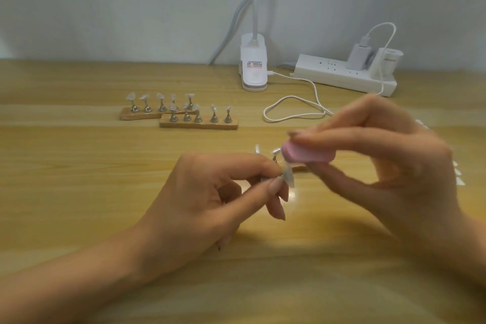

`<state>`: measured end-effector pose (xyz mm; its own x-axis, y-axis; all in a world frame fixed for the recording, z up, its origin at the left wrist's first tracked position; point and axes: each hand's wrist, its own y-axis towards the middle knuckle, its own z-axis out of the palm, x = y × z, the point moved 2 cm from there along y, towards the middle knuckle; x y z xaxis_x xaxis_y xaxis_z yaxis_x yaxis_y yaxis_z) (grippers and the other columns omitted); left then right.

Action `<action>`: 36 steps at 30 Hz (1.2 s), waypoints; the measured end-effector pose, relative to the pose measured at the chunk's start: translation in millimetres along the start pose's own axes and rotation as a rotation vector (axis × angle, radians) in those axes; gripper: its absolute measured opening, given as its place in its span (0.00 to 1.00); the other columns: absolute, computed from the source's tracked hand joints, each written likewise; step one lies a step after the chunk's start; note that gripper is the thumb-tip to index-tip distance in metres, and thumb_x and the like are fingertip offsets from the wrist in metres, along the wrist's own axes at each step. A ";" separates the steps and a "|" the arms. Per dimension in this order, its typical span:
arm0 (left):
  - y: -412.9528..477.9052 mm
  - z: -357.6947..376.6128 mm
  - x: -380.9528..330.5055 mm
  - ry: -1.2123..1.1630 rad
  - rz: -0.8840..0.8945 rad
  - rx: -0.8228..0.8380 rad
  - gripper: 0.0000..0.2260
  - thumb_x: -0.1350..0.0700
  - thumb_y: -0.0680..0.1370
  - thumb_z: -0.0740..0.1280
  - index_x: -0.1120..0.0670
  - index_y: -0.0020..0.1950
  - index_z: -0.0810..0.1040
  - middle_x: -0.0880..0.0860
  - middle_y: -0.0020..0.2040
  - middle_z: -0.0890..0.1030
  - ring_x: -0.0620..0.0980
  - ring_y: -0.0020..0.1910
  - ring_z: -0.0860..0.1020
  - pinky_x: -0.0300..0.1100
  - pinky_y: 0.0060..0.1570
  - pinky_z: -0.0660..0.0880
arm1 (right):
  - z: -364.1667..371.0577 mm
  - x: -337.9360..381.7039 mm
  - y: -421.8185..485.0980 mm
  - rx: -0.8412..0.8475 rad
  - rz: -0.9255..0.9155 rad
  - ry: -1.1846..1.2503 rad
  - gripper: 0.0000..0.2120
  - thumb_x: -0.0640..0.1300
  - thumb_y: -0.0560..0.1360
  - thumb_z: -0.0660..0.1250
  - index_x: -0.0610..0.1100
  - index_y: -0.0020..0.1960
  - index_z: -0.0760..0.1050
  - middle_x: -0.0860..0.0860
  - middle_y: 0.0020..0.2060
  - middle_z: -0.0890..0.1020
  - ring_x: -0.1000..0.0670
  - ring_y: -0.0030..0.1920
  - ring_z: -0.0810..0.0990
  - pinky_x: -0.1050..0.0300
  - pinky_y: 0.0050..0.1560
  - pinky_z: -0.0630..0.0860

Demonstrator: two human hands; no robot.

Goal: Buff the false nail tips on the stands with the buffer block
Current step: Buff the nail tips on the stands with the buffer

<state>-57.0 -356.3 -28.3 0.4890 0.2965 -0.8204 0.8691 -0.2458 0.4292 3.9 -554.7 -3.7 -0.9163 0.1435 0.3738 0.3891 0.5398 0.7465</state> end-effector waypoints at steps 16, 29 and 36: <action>8.5 -18.1 10.8 -0.316 -0.187 -0.043 0.05 0.54 0.76 0.70 0.53 0.48 0.83 0.48 0.44 0.85 0.45 0.35 0.82 0.35 0.29 0.75 | -11.9 -54.9 -13.1 0.032 0.288 -0.021 0.15 0.43 0.78 0.72 0.50 0.64 0.79 0.51 0.54 0.79 0.48 0.54 0.80 0.59 0.50 0.79; 16.8 -32.5 24.9 0.235 -0.220 -0.167 0.04 0.47 0.70 0.75 0.42 0.42 0.81 0.37 0.52 0.82 0.44 0.61 0.74 0.38 0.55 0.74 | -5.3 -61.8 -10.1 0.127 0.471 0.192 0.09 0.55 0.77 0.68 0.61 0.56 0.81 0.56 0.55 0.80 0.52 0.52 0.86 0.65 0.56 0.79; 18.7 -35.1 30.6 0.375 -0.340 -0.129 0.07 0.43 0.67 0.73 0.41 0.42 0.79 0.38 0.53 0.79 0.42 0.61 0.70 0.35 0.62 0.66 | -5.7 -58.0 -8.8 0.118 0.529 0.255 0.11 0.55 0.74 0.69 0.59 0.55 0.82 0.54 0.54 0.81 0.53 0.50 0.86 0.62 0.55 0.80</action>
<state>-23.2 -319.5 -32.2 0.1503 0.6557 -0.7399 0.9740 0.0302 0.2246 54.2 -572.6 -28.8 -0.5440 0.2218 0.8092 0.7595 0.5400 0.3627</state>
